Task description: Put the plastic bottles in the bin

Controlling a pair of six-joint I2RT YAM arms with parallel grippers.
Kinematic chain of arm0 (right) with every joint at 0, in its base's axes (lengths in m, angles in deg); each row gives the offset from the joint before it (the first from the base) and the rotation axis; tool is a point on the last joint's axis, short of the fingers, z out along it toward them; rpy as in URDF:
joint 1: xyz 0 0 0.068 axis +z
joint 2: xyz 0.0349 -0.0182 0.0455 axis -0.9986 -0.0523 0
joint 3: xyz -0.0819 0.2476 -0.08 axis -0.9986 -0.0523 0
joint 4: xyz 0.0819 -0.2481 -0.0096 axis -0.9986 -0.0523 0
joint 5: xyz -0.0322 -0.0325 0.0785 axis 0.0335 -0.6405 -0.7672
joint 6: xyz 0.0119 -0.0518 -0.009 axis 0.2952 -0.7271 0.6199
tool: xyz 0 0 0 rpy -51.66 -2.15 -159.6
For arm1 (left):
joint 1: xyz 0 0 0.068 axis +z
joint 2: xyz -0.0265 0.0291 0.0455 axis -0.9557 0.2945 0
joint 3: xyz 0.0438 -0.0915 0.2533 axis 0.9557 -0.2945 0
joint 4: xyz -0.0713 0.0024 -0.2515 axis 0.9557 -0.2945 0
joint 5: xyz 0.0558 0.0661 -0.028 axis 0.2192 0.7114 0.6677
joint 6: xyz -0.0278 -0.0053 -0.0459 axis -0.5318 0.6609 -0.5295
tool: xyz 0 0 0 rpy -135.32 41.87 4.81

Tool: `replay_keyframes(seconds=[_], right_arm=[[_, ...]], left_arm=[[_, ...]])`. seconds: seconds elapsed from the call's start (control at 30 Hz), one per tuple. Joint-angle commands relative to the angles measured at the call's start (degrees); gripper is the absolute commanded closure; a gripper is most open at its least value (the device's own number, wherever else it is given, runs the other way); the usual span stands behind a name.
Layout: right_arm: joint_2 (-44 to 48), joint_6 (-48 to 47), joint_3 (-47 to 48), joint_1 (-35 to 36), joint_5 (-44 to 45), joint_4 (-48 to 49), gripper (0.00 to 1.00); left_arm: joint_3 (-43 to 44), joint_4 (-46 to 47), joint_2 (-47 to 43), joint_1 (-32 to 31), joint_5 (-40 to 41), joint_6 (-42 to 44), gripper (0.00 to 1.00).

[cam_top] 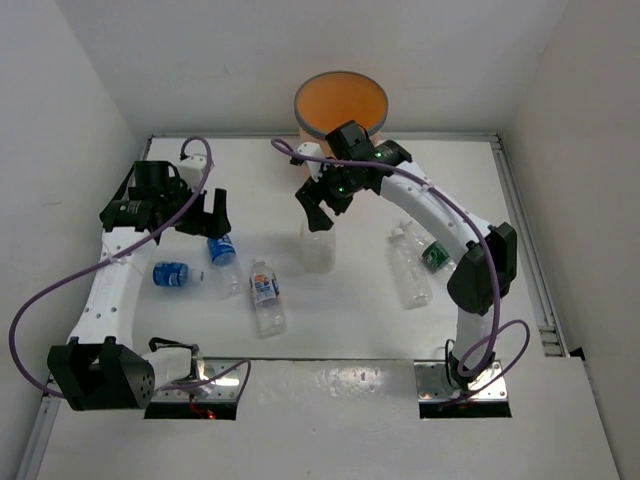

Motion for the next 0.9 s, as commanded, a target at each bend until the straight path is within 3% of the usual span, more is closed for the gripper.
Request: replay_keyframes(seconds=[0.0, 0.17, 0.33, 0.63, 0.67, 0.7, 0.87], right_arm=[[1.5, -1.0, -0.7, 0.8, 0.8, 2.9, 0.17], [0.9, -1.0, -0.7, 0.9, 1.9, 4.0, 0.29], [1.2, -0.5, -1.1, 1.5, 2.2, 5.2, 0.31], [2.6, -2.7, -0.5, 1.9, 2.3, 4.2, 0.67], [3.8, -2.5, -0.1, 1.7, 2.4, 4.0, 0.74], [4.0, -1.8, 1.2, 1.3, 3.0, 4.0, 1.0], [2.9, 3.8, 20.2, -3.0, 1.9, 0.3, 1.0]], left_arm=[[0.7, 1.8, -0.4, 0.6, -1.4, 0.2, 0.0], [0.7, 1.8, -0.4, 1.1, -1.4, 0.2, 0.0], [0.2, 1.8, -0.4, 1.1, -1.4, 0.2, 0.0], [0.2, 1.8, 0.1, 1.1, -1.4, 0.2, 0.0], [0.2, 2.3, 0.1, 1.1, -1.4, 0.2, 0.0], [0.2, 2.3, 0.1, 1.1, -1.4, 0.2, 0.0], [-0.3, 2.3, 0.1, 1.1, -1.4, 0.2, 0.0]])
